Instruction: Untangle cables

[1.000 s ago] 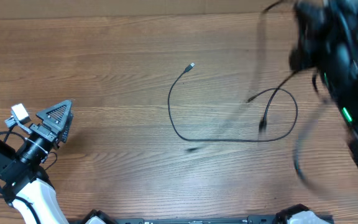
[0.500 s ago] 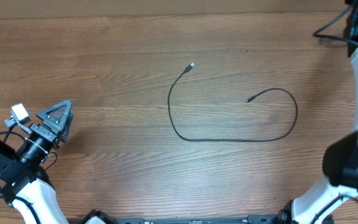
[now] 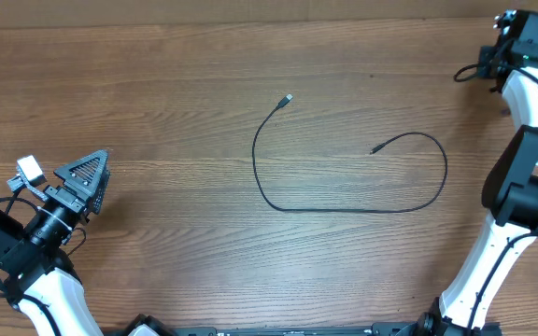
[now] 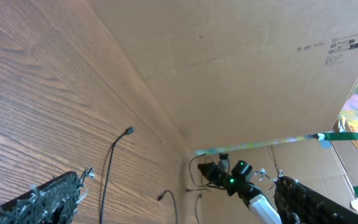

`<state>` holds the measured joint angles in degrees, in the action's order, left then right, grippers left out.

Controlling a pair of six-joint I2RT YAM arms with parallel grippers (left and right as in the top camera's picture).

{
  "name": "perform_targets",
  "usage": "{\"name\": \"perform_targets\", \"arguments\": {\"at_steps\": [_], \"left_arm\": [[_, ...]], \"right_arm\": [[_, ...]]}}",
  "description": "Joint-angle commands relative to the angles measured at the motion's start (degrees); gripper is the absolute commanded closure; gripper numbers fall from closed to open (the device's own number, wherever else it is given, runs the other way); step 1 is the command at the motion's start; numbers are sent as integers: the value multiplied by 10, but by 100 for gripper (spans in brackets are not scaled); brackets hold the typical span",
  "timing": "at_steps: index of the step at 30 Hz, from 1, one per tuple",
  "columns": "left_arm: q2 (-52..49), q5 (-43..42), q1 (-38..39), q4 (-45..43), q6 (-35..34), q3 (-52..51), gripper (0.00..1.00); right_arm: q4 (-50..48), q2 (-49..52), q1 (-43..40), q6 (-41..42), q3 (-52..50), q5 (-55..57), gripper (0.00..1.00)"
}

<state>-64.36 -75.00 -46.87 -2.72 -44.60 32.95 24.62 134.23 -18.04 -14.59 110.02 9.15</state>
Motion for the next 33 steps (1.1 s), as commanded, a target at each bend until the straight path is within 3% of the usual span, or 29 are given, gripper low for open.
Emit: {"name": "perform_targets", "arguments": {"at_steps": [1,2,3,7,10,11,25,29,33], "left_arm": [[3,-9,-2,-1,13,9,0],[3,-9,-2,-1,13,9,0],[3,-9,-2,-1,13,9,0],[3,-9,-2,-1,13,9,0],[3,-9,-2,-1,13,9,0],[3,-9,-2,-1,13,9,0],[3,-9,-2,-1,13,9,0],[3,-9,-2,-1,13,9,0],[3,-9,-2,-1,13,9,0]], "right_arm": [[-26,-15,6,0,7,-72,85],[-33,-15,7,0,7,-83,66],[-35,-15,9,3,7,-85,61],[-35,-15,11,13,7,-86,59],[-30,-15,12,14,7,-94,18],[-25,-15,14,18,7,-93,0],[92,-46,72,44,7,-123,0],[174,-59,92,69,7,-125,0],[301,-65,107,71,7,-217,0]]}}
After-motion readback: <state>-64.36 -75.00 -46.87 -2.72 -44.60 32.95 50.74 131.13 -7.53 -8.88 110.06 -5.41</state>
